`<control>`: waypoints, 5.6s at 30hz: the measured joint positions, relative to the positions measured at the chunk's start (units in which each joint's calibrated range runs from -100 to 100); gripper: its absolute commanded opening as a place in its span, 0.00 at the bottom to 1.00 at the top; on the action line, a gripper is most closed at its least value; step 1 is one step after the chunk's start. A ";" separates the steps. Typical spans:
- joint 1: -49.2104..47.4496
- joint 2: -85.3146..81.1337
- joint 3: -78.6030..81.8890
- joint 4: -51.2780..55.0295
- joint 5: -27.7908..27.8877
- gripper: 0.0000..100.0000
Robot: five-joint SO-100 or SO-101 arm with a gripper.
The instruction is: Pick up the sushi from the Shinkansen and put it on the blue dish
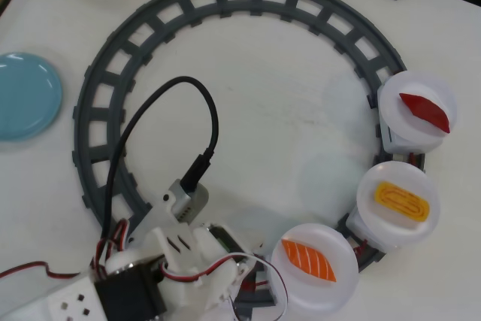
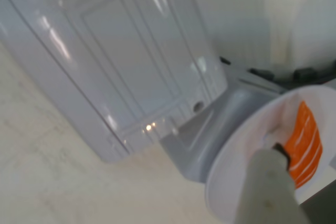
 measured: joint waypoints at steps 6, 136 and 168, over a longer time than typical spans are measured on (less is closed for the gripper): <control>0.57 0.93 0.00 0.00 0.00 0.20; -70.13 48.25 -42.73 4.37 -4.81 0.20; -86.88 -39.98 46.39 -11.26 -1.09 0.03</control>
